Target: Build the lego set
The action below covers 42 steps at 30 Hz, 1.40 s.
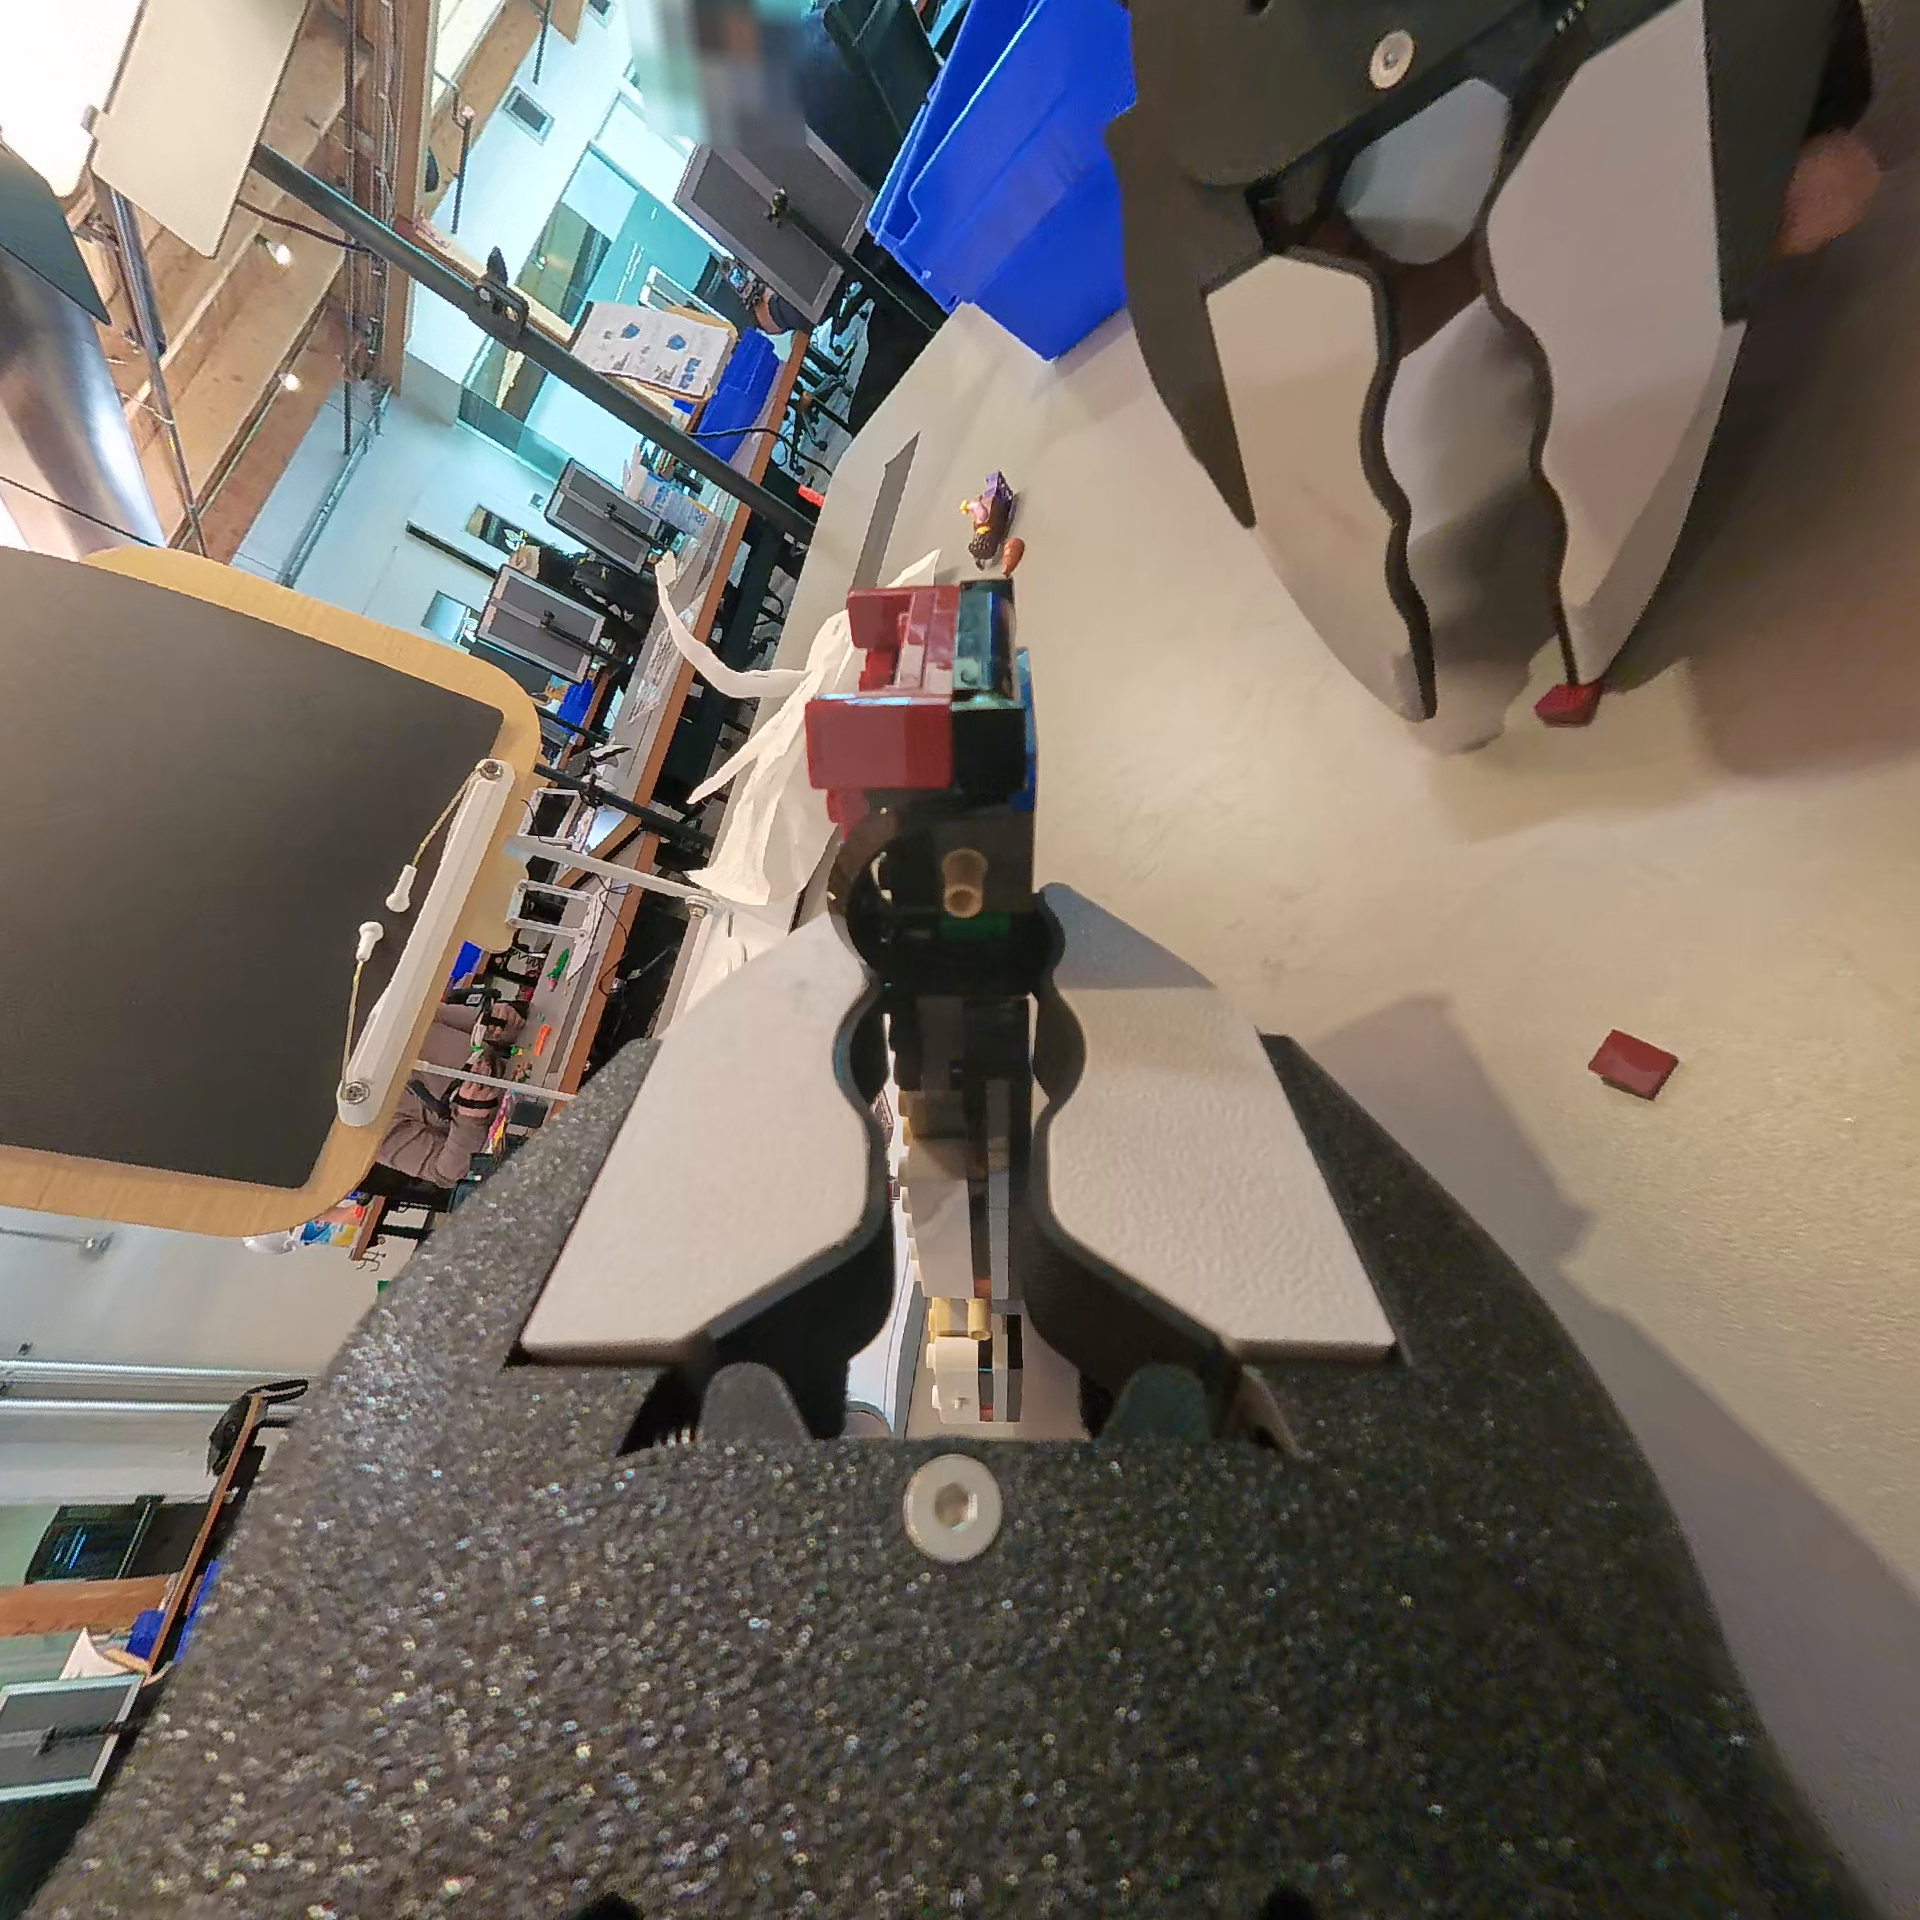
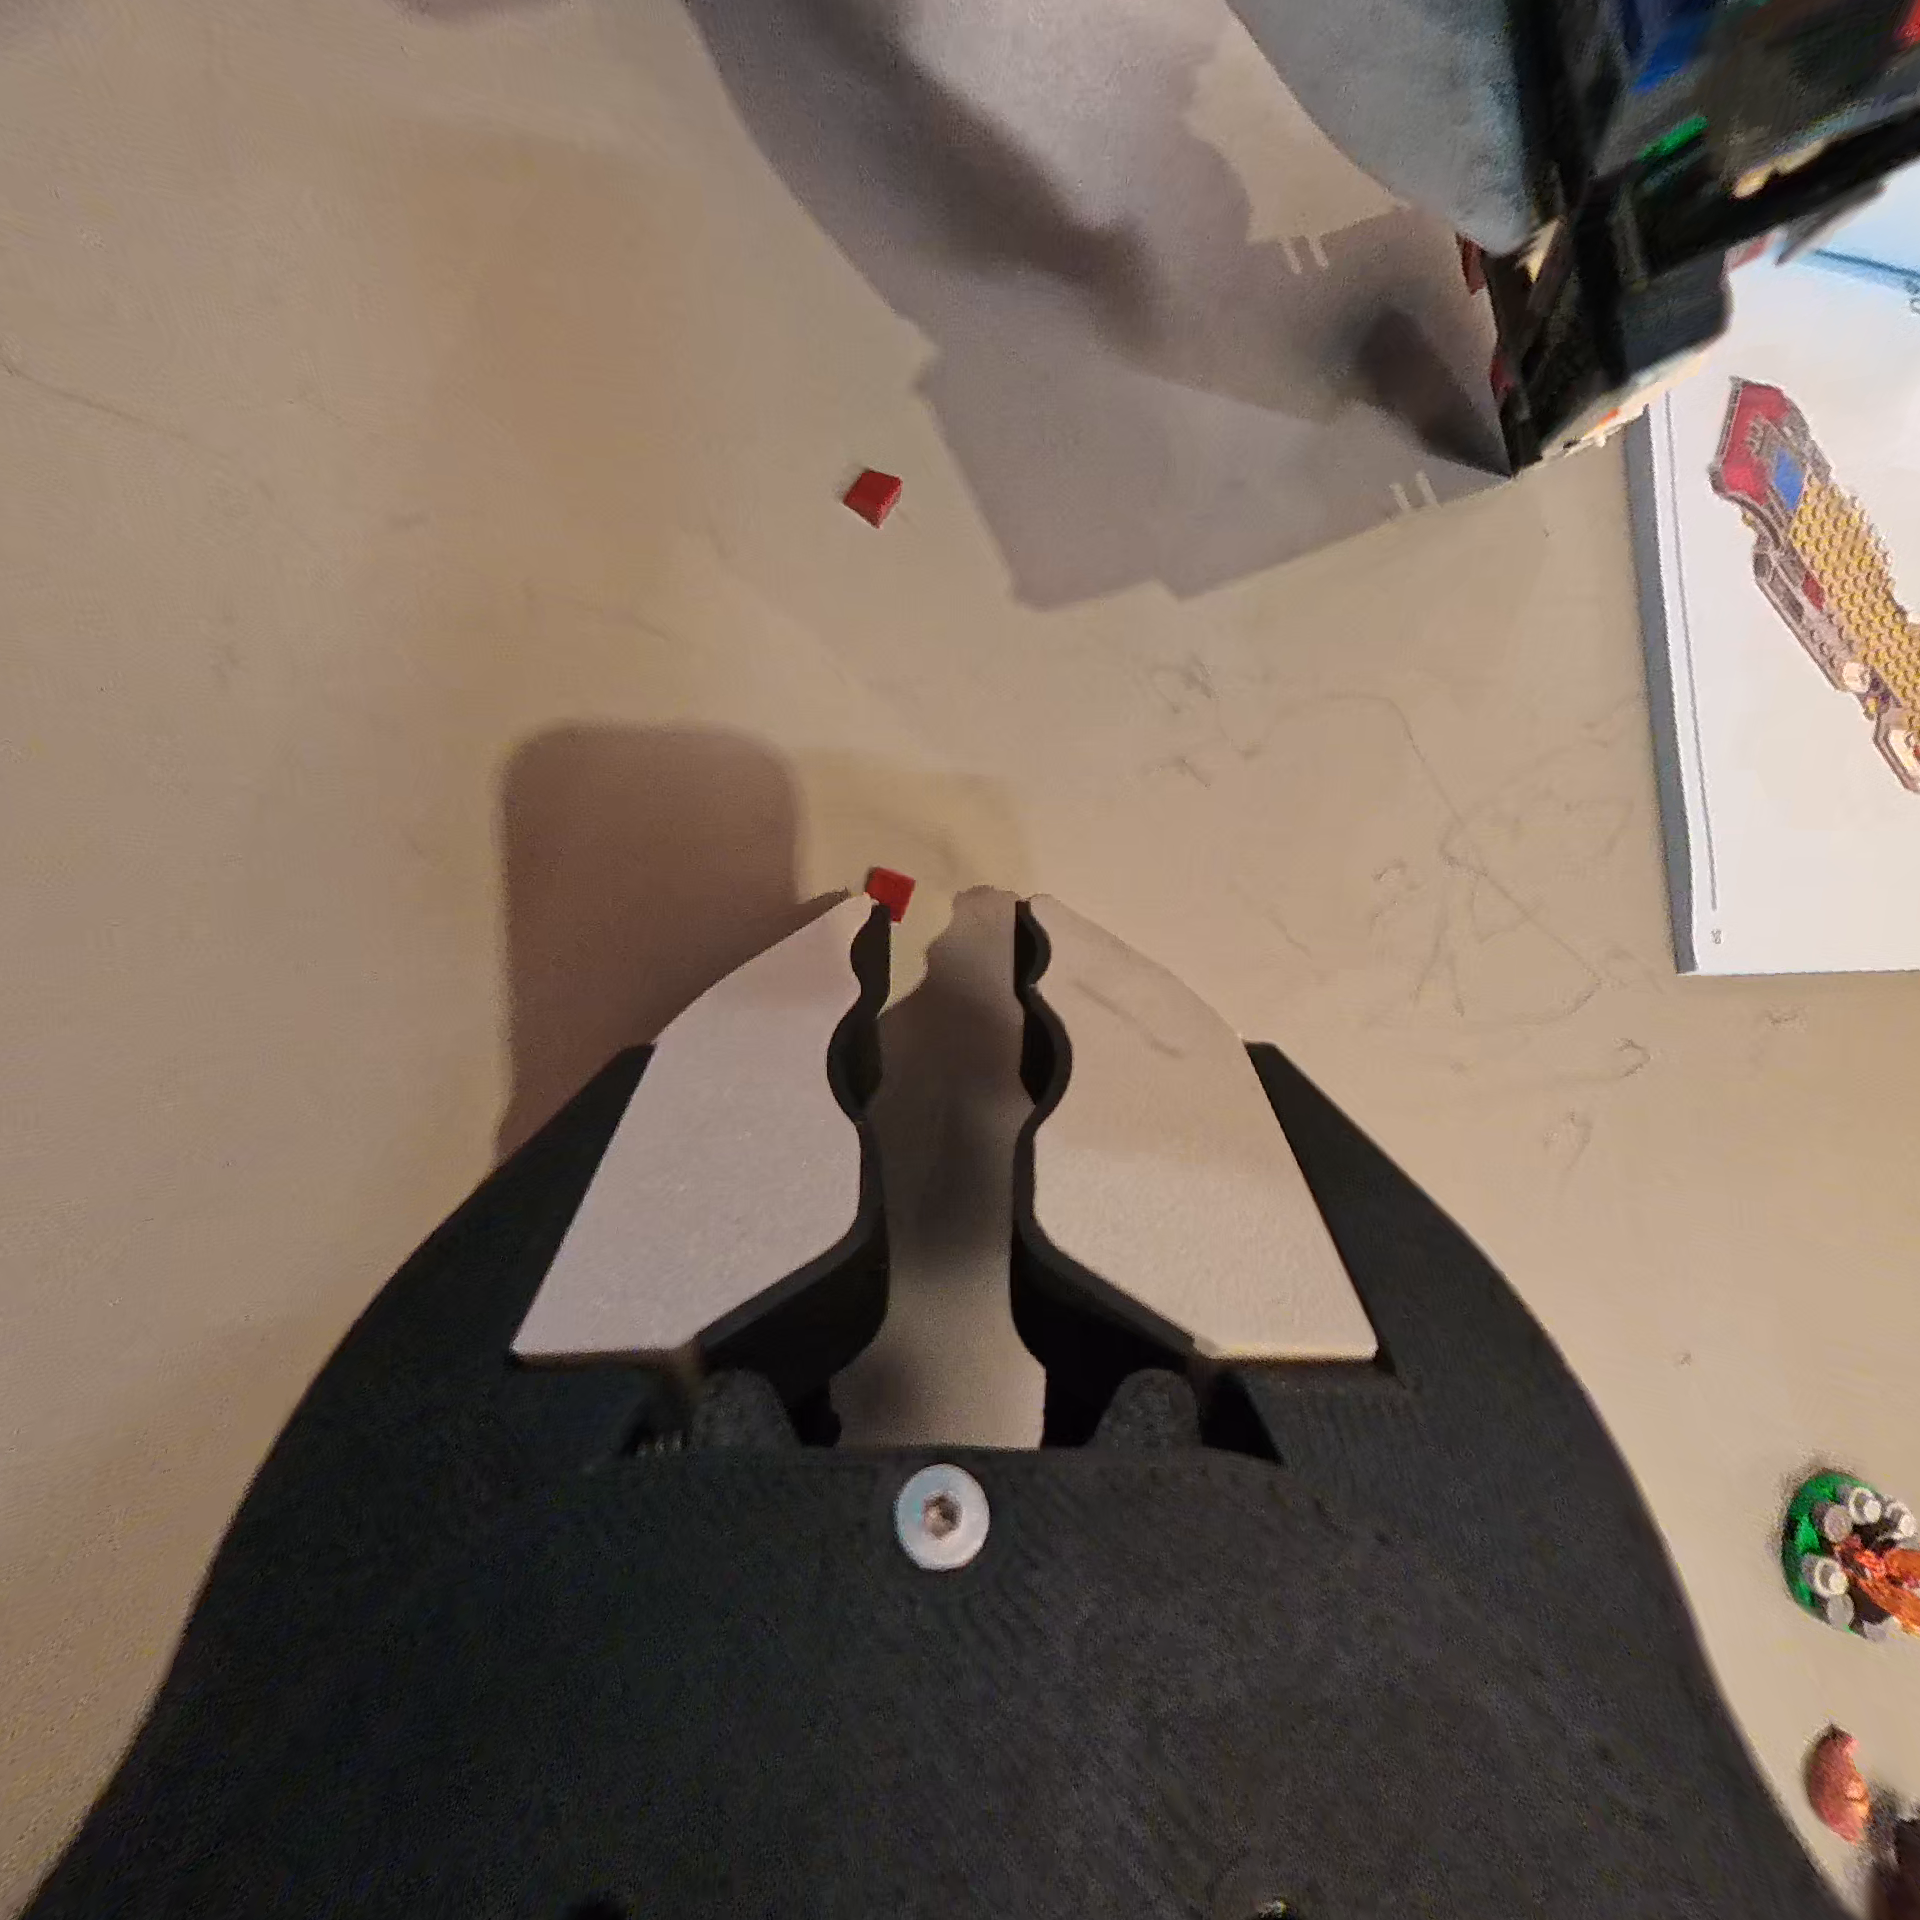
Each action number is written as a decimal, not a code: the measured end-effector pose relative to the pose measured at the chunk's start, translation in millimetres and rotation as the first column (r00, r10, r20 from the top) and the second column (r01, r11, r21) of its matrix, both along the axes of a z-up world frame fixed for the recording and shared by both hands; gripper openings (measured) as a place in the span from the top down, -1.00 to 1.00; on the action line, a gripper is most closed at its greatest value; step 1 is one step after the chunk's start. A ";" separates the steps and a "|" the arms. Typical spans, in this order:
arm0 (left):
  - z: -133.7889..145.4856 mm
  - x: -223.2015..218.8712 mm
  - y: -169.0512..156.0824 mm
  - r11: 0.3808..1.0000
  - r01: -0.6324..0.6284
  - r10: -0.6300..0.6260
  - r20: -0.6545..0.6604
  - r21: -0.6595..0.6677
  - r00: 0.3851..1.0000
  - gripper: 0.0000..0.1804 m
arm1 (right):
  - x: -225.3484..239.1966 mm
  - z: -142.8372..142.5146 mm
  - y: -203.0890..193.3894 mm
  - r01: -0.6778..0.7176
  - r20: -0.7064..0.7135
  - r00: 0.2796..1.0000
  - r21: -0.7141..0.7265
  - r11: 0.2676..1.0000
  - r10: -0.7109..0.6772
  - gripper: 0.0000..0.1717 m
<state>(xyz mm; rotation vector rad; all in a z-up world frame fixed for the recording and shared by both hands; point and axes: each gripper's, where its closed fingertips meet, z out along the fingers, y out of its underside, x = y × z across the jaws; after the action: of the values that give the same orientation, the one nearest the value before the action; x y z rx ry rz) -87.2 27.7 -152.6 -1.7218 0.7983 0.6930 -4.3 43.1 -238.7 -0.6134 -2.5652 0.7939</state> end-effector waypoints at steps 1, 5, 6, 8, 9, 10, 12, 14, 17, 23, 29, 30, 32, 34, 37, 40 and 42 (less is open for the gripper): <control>0.0 0.2 0.2 1.000 0.000 0.000 0.000 0.000 1.000 0.73 | -0.9 0.2 -2.4 -0.002 -0.007 1.000 0.003 1.000 0.002 0.73; -0.4 0.9 1.0 1.000 0.002 -0.002 -0.001 -0.002 1.000 0.73 | -7.4 0.9 -7.1 0.012 -0.050 0.999 0.019 1.000 -0.011 0.73; -0.4 1.4 1.1 1.000 0.003 -0.003 -0.002 -0.002 1.000 0.73 | -8.9 1.0 -8.0 0.017 -0.056 0.998 0.016 1.000 -0.016 0.73; -0.3 2.5 1.4 1.000 0.008 -0.008 -0.001 -0.002 1.000 0.73 | -11.1 1.2 -11.3 0.020 -0.068 0.997 0.004 1.000 -0.020 0.73; -0.5 2.8 1.5 1.000 0.009 -0.009 -0.002 -0.002 1.000 0.73 | -11.1 1.3 -13.4 0.014 -0.070 0.997 -0.003 1.000 -0.014 0.73; -0.6 2.9 1.7 1.000 0.009 -0.009 -0.003 -0.002 1.000 0.73 | -11.0 1.3 -14.7 0.009 -0.071 0.997 -0.009 1.000 -0.010 0.73; -0.6 2.7 1.9 1.000 0.007 -0.007 -0.006 -0.001 1.000 0.73 | -10.8 1.0 -13.6 0.017 -0.058 0.998 -0.022 1.000 -0.018 0.73; -0.2 2.3 2.0 1.000 0.003 -0.003 -0.018 0.001 1.000 0.73 | -9.0 0.0 -12.2 0.034 -0.018 0.999 -0.047 0.998 -0.035 0.73; 0.9 1.1 1.6 1.000 -0.010 0.011 -0.073 0.007 0.997 0.73 | -3.5 -1.6 -14.6 0.054 0.062 0.997 -0.087 0.995 -0.049 0.75; -5.0 -3.4 2.6 0.999 -0.049 0.046 -0.217 -0.006 0.975 0.73 | 2.1 -3.1 -22.3 0.088 0.146 0.987 -0.115 0.990 -0.071 0.75; -7.2 0.9 4.0 0.999 -0.032 0.029 -0.209 -0.011 0.977 0.73 | 15.3 -3.0 -26.9 0.054 0.211 0.977 -0.146 0.988 -0.022 0.75; -7.8 0.9 4.1 0.999 -0.032 0.029 -0.209 -0.013 0.978 0.73 | 16.3 -3.2 -27.1 0.046 0.209 0.978 -0.144 0.989 -0.015 0.75; -8.5 1.0 4.2 0.999 -0.031 0.027 -0.206 -0.016 0.978 0.73 | 18.8 -2.9 -27.2 0.037 0.218 0.976 -0.148 0.988 -0.004 0.75; -8.5 1.0 4.2 0.999 -0.031 0.027 -0.202 -0.016 0.979 0.73 | 21.0 -2.7 -25.9 0.033 0.228 0.974 -0.146 0.989 0.001 0.78; -7.7 1.2 3.9 0.999 -0.031 0.027 -0.207 -0.014 0.978 0.73 | 26.5 -1.8 -27.3 0.000 0.226 0.974 -0.140 0.990 0.032 0.79; -7.0 2.5 3.9 1.000 -0.024 0.021 -0.200 -0.012 0.980 0.73 | 29.3 -3.2 -30.8 -0.028 0.220 0.974 -0.127 0.992 0.056 0.76; -7.4 2.9 3.9 1.000 -0.022 0.019 -0.202 -0.015 0.979 0.73 | 28.1 -3.8 -28.5 -0.030 0.208 0.977 -0.111 0.993 0.052 0.75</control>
<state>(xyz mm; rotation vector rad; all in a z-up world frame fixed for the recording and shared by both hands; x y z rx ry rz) -84.3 31.5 -160.0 -1.6952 0.9293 0.8878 23.8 14.7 -242.4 -0.7147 -2.7481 0.9317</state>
